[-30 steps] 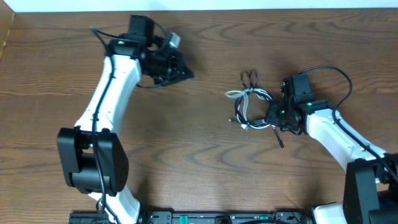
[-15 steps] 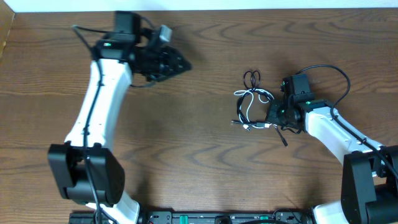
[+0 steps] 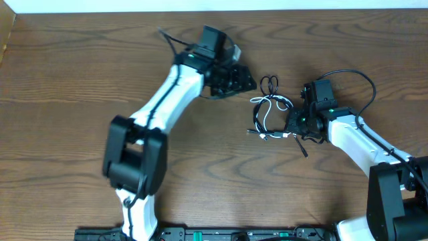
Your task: Untangle cables
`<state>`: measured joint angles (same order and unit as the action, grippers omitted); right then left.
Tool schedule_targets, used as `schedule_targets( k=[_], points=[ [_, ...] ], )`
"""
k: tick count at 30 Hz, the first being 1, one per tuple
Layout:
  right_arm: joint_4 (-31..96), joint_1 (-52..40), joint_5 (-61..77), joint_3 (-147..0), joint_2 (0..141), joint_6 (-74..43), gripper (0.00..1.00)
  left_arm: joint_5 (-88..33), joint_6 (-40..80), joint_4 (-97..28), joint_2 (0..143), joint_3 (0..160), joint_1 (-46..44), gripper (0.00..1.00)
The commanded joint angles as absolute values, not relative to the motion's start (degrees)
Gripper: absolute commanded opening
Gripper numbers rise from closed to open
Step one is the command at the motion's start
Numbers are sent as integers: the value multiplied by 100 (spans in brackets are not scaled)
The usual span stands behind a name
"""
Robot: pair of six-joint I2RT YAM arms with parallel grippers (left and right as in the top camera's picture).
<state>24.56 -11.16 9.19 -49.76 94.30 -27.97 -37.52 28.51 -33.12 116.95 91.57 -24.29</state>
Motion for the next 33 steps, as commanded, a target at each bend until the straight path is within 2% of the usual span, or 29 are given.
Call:
schedule_targets(
  k=[1,5,10,13,15,19,21,25,28,33],
  points=[
    [2447,-1103,963,-4982,9485,-2716,2,-4016,3660,-2912,12171,9209,-2596,63],
    [2488,-1103,963,-4982,9485,-2716,3,-4716,4289,-2126,12654,9209,-2650,63],
    [2506,-1090,958,-4982,9485,-2716,3,-4910,4755,-1597,12969,9209,-2648,62],
    [2508,-1092,937,-4982,9485,-2716,4,-4912,4748,-1527,12978,9209,-2650,63],
    [2497,-1092,937,-4982,9485,-2716,4,-5089,4676,-1527,12978,9209,-2650,59],
    [2440,-1090,937,-4982,9485,-2716,4,-5948,3769,-1531,12978,9209,-2644,53],
    [2418,-1092,939,-4982,9485,-2716,4,-6667,2906,-1590,12978,9209,-2615,53],
    [2421,-1092,939,-4982,9485,-2716,4,-7266,1732,-1925,12978,9209,-2528,52],
    [2421,-1092,939,-4982,9485,-2716,4,-7022,1063,-2259,12986,9209,-2460,52],
    [2423,-1092,952,-4982,9485,-2714,4,-4731,899,-3059,12993,9209,-2462,51]
  ],
)
